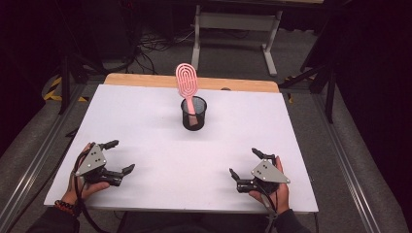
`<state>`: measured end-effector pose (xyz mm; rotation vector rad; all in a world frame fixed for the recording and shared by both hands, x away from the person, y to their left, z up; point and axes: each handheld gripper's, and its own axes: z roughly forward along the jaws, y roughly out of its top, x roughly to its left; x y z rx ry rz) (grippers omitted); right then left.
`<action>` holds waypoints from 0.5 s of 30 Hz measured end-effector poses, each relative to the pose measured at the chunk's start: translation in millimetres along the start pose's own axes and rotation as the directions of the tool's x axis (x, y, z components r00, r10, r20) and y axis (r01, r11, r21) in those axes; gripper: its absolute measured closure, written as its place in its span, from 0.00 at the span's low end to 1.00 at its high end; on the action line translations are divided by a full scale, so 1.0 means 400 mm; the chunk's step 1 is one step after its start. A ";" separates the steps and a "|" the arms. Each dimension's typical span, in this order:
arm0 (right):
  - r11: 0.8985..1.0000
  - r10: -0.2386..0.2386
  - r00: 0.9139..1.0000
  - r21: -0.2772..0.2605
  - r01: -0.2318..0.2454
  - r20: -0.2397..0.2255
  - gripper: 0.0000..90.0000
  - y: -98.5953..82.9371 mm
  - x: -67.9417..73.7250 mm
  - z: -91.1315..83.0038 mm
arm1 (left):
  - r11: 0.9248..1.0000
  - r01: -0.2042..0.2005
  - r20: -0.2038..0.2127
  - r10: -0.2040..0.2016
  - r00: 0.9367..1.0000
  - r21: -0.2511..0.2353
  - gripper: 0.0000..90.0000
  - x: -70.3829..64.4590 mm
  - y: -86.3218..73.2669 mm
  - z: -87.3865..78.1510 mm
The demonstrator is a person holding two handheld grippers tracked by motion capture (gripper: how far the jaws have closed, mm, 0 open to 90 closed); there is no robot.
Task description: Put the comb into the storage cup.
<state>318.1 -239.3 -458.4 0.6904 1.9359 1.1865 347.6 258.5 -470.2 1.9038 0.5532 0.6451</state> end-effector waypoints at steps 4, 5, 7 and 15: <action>1.000 -0.009 1.000 0.001 0.009 0.000 0.04 0.001 0.001 -0.002 | 1.000 0.009 0.005 -0.009 1.000 0.014 0.05 -0.005 -0.012 -0.006; 1.000 -0.010 1.000 0.001 0.010 0.001 0.04 0.001 0.002 -0.002 | 1.000 0.007 0.003 -0.007 1.000 0.014 0.05 -0.007 -0.013 -0.007; 1.000 -0.006 1.000 0.000 0.006 -0.001 0.04 0.001 0.002 -0.004 | 1.000 0.018 0.001 -0.018 1.000 0.007 0.05 -0.008 -0.014 -0.010; 1.000 -0.004 1.000 -0.008 0.004 -0.005 0.04 0.001 -0.001 -0.007 | 1.000 0.018 -0.010 -0.018 1.000 0.006 0.05 -0.005 -0.014 -0.011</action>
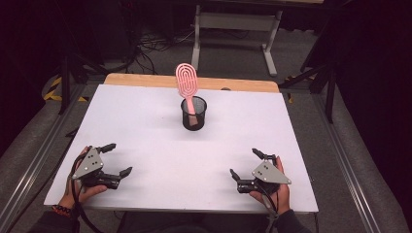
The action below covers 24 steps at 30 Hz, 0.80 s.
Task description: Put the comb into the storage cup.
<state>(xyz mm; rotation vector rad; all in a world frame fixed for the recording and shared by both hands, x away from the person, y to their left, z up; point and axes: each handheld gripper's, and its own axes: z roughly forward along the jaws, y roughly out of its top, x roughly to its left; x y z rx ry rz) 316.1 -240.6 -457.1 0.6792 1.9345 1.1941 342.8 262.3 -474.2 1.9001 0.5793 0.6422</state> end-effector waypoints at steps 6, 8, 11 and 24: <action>1.000 0.002 1.000 0.004 -0.002 0.001 0.04 -0.002 0.000 -0.005 | 1.000 -0.002 0.019 0.002 1.000 -0.003 0.05 -0.005 0.005 0.009; 1.000 0.000 1.000 0.000 0.000 0.002 0.04 0.001 0.002 -0.004 | 1.000 -0.013 0.022 0.013 1.000 0.000 0.05 -0.008 0.004 0.008; 1.000 -0.003 1.000 0.007 0.003 0.001 0.04 0.001 0.005 0.000 | 1.000 -0.004 0.029 0.005 1.000 -0.006 0.05 -0.007 0.002 0.005; 1.000 0.002 1.000 0.012 -0.002 0.014 0.05 -0.002 -0.001 0.000 | 1.000 -0.004 0.035 0.004 0.999 -0.003 0.05 -0.001 0.003 0.015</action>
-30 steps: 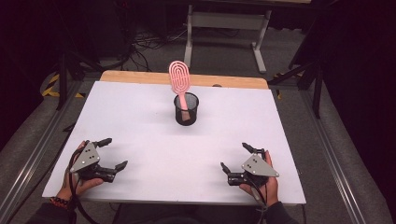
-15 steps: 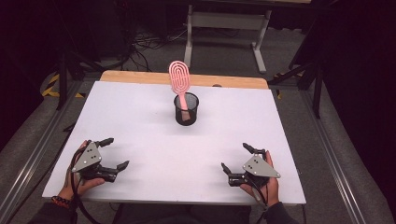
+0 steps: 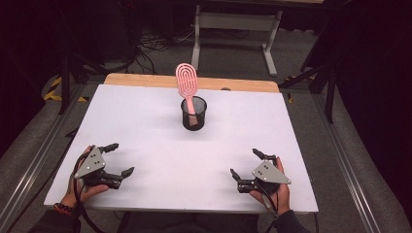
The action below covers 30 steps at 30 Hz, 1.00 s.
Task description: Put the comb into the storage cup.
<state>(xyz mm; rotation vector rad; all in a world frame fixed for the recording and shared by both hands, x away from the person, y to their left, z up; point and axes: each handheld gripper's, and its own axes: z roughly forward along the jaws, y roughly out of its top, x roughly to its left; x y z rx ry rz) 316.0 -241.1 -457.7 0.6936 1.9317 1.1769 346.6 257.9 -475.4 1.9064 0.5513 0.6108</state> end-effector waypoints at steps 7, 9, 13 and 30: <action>1.000 0.008 1.000 0.011 -0.008 0.006 0.05 -0.006 0.000 0.002 | 1.000 -0.004 0.006 0.004 1.000 0.007 0.05 -0.002 -0.001 0.000; 1.000 -0.005 1.000 0.008 0.005 0.007 0.05 -0.003 0.003 -0.001 | 1.000 -0.006 0.005 0.006 1.000 0.004 0.05 -0.005 0.000 -0.002; 1.000 0.007 1.000 -0.001 -0.007 0.009 0.05 -0.002 0.002 -0.005 | 1.000 -0.008 0.004 0.008 1.000 0.008 0.05 -0.007 0.001 0.000; 1.000 -0.002 1.000 0.012 0.002 0.012 0.05 -0.006 0.001 0.000 | 1.000 -0.004 0.011 0.004 1.000 0.014 0.05 -0.003 0.001 0.008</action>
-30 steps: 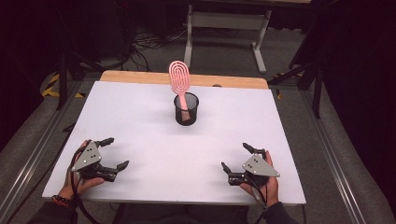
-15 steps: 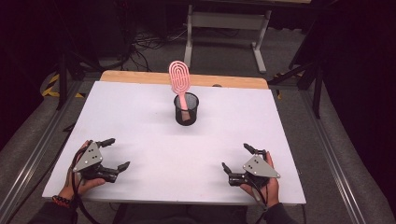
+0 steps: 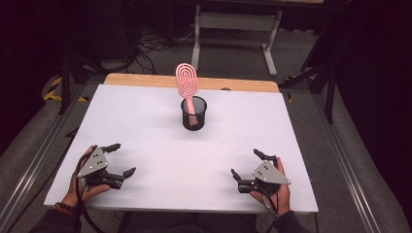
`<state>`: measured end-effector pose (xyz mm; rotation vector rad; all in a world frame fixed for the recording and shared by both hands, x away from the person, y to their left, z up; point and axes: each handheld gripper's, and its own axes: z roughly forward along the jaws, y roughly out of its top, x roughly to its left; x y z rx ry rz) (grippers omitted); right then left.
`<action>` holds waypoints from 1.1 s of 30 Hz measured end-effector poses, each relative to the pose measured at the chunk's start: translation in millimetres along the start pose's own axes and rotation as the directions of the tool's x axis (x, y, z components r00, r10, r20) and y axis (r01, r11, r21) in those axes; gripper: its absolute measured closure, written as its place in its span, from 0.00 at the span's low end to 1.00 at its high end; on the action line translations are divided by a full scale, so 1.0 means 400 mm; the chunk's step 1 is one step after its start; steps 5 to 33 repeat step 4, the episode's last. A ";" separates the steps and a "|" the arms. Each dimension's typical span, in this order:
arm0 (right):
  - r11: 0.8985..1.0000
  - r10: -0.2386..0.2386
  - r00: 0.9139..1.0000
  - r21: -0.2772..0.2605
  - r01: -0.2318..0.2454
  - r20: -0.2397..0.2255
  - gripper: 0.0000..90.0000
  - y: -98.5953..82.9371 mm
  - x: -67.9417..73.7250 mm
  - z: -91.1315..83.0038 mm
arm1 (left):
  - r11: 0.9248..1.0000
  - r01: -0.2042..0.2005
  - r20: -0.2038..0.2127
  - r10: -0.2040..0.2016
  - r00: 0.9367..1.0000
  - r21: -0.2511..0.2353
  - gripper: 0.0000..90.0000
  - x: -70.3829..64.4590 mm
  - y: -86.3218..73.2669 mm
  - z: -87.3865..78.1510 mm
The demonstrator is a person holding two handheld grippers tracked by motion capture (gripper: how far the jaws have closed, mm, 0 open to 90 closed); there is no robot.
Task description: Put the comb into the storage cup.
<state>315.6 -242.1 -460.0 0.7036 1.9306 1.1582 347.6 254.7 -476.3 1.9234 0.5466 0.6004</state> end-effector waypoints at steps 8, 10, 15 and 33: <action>1.000 0.010 1.000 0.000 -0.010 0.003 0.05 0.000 -0.001 0.001 | 1.000 0.001 0.000 -0.001 1.000 -0.001 0.05 0.001 0.001 0.000; 1.000 0.010 1.000 0.000 -0.010 0.003 0.05 0.000 -0.001 0.001 | 1.000 0.001 0.000 -0.001 1.000 -0.001 0.05 0.001 0.001 0.000; 1.000 0.010 1.000 0.000 -0.010 0.003 0.05 0.000 -0.001 0.001 | 1.000 0.001 0.000 -0.001 1.000 -0.001 0.05 0.001 0.001 0.000; 1.000 0.010 1.000 0.000 -0.010 0.003 0.05 0.000 -0.001 0.001 | 1.000 0.001 0.000 -0.001 1.000 -0.001 0.05 0.001 0.001 0.000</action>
